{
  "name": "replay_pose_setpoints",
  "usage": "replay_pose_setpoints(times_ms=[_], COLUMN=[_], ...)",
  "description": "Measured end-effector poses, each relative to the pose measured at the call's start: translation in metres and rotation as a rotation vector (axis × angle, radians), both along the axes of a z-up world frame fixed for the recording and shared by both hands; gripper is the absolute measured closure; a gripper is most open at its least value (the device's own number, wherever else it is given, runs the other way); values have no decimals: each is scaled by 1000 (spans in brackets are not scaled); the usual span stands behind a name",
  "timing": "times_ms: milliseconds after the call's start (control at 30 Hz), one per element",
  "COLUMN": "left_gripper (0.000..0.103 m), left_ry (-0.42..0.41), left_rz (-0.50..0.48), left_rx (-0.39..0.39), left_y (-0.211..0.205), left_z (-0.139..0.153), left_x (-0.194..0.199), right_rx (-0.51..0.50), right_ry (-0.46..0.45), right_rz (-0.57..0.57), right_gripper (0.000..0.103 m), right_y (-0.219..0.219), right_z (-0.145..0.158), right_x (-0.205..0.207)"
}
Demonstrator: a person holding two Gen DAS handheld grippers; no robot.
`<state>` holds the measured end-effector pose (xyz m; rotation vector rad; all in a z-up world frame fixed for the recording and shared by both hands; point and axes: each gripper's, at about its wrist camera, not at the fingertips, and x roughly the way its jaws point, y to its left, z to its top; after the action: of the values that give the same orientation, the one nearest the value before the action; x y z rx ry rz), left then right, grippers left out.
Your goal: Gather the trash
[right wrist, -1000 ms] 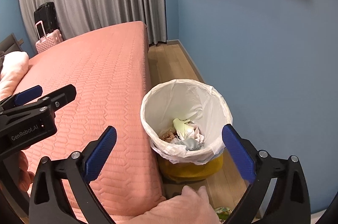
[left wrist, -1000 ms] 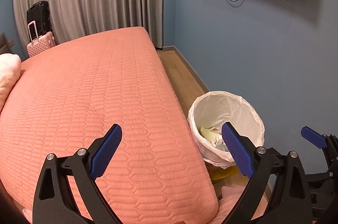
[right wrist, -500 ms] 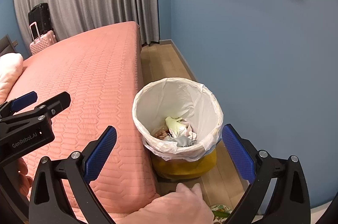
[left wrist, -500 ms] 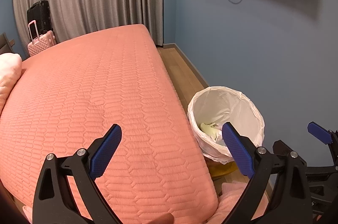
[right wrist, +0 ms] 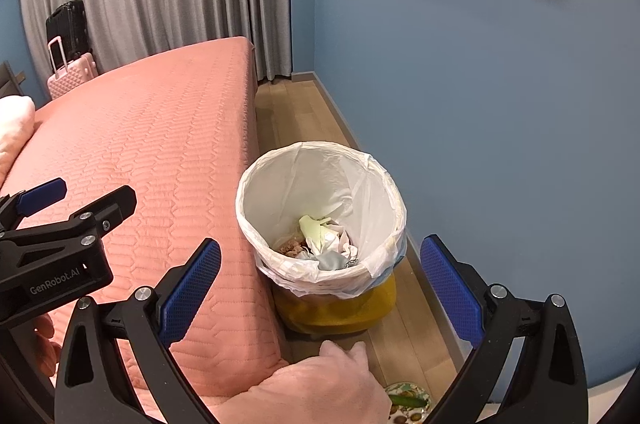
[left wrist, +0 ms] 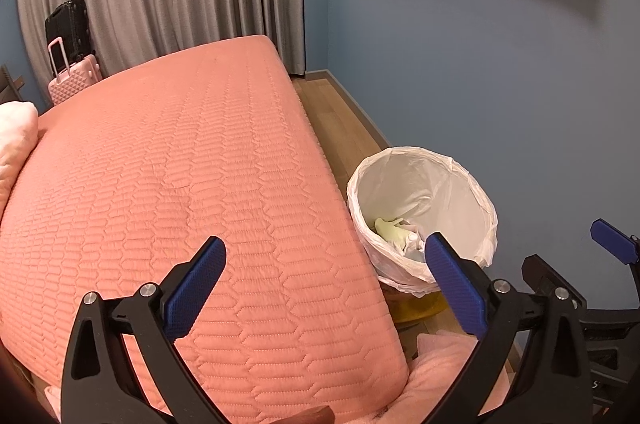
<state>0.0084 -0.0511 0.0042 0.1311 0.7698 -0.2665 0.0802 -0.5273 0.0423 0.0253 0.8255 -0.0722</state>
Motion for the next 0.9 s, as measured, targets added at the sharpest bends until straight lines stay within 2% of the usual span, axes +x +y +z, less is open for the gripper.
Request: replay_pose_setpoints(times_ms=[300, 900], left_gripper=[7, 7], left_ry=[10, 44], left_rz=[-5, 13], left_rx=[17, -1], left_y=[-4, -8], left_z=[-4, -14], left_x=[1, 1], right_rx=[-1, -2], right_ry=[7, 7], right_rz=[-7, -19], right_gripper=[6, 6], right_y=[-4, -8], right_z=[-1, -4], right_x=[-1, -2])
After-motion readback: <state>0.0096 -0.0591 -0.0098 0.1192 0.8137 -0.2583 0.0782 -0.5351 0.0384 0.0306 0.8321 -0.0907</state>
